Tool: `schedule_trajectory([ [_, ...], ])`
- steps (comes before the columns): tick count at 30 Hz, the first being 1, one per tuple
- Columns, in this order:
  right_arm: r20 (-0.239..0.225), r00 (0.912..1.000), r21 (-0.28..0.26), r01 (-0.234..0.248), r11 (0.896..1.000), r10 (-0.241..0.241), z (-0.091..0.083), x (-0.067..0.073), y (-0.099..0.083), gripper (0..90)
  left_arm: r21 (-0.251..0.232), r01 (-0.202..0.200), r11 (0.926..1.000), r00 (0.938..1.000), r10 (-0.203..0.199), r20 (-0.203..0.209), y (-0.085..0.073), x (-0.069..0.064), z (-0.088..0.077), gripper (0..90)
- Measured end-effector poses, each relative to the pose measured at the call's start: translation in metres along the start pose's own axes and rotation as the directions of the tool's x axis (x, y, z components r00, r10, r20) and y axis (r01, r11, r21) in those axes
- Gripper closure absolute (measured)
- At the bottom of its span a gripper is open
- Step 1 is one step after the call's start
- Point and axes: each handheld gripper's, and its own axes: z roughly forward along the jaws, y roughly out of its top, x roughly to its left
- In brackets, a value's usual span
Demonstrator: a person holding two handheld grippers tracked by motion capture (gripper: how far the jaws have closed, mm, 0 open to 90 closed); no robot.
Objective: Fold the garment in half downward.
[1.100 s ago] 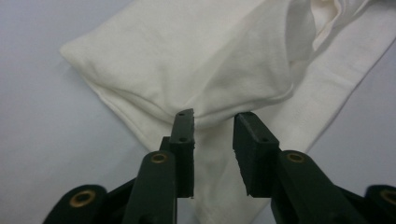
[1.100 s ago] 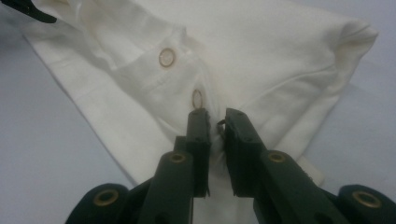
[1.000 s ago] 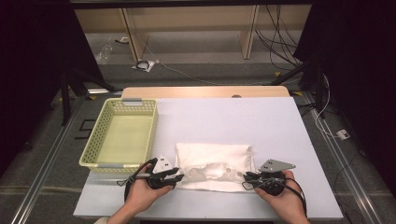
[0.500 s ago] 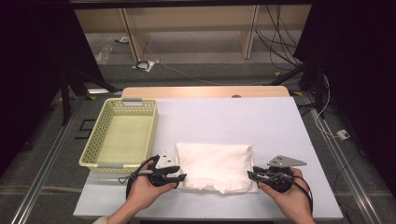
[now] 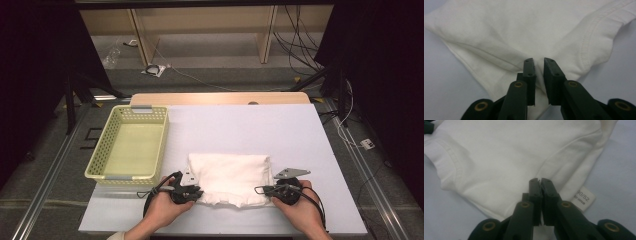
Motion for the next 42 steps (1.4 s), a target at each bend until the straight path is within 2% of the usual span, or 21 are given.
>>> schedule_trajectory([
  [2, 0.004, 1.0000, 0.001, 0.000, 1.000, 0.000, 0.000, 0.001, 0.000, 90.0, -0.003, 0.014, 0.9999, 0.9999, -0.014, 0.001, -0.001, 0.001, 0.000, 86.0],
  [8, 0.014, 0.9999, -0.016, 0.008, 1.000, -0.008, -0.002, 0.001, 0.001, 90.0, -0.019, 0.041, 0.9990, 0.9992, -0.041, -0.002, 0.000, 0.006, -0.006, 87.3],
  [12, 0.024, 0.9994, -0.029, 0.025, 0.999, -0.024, -0.004, 0.003, 0.003, 90.0, -0.027, 0.046, 0.9986, 0.9989, -0.046, -0.011, 0.001, 0.009, -0.008, 87.3],
  [14, 0.026, 0.9992, -0.018, 0.032, 0.999, -0.031, -0.003, 0.004, 0.002, 90.0, -0.023, 0.046, 0.9987, 0.9989, -0.046, -0.012, 0.000, 0.009, -0.008, 87.4],
  [21, 0.021, 0.9995, -0.004, 0.022, 1.000, -0.022, -0.002, 0.003, -0.001, 90.0, -0.021, 0.048, 0.9986, 0.9988, -0.048, -0.011, -0.004, 0.009, -0.008, 87.2],
  [26, 0.011, 0.9998, -0.021, 0.016, 1.000, -0.016, -0.004, 0.002, -0.001, 89.7, -0.055, 0.048, 0.9973, 0.9986, -0.049, -0.018, -0.006, 0.008, -0.011, 85.5],
  [29, 0.010, 0.9998, -0.081, 0.021, 0.997, -0.020, -0.010, 0.002, 0.000, 82.3, -0.093, 0.043, 0.9947, 0.9979, -0.048, -0.044, -0.006, 0.008, -0.019, 78.8],
  [33, 0.020, 0.9984, -0.182, 0.056, 0.982, -0.053, -0.013, -0.001, 0.002, 69.9, -0.168, 0.071, 0.9832, 0.9945, -0.083, -0.064, -0.007, 0.011, -0.028, 61.1],
  [36, 0.030, 0.9969, -0.244, 0.078, 0.967, -0.072, -0.012, -0.005, 0.003, 60.4, -0.176, 0.104, 0.9788, 0.9916, -0.116, -0.058, -0.010, 0.010, -0.030, 49.3],
  [38, 0.040, 0.9961, -0.266, 0.086, 0.960, -0.078, -0.012, -0.007, 0.003, 55.9, -0.166, 0.127, 0.9779, 0.9882, -0.139, -0.064, -0.012, 0.009, -0.029, 41.4],
  [42, 0.049, 0.9959, -0.298, 0.087, 0.951, -0.076, -0.012, -0.011, 0.005, 48.7, -0.161, 0.141, 0.9767, 0.9864, -0.153, -0.061, -0.015, 0.009, -0.026, 34.7],
])
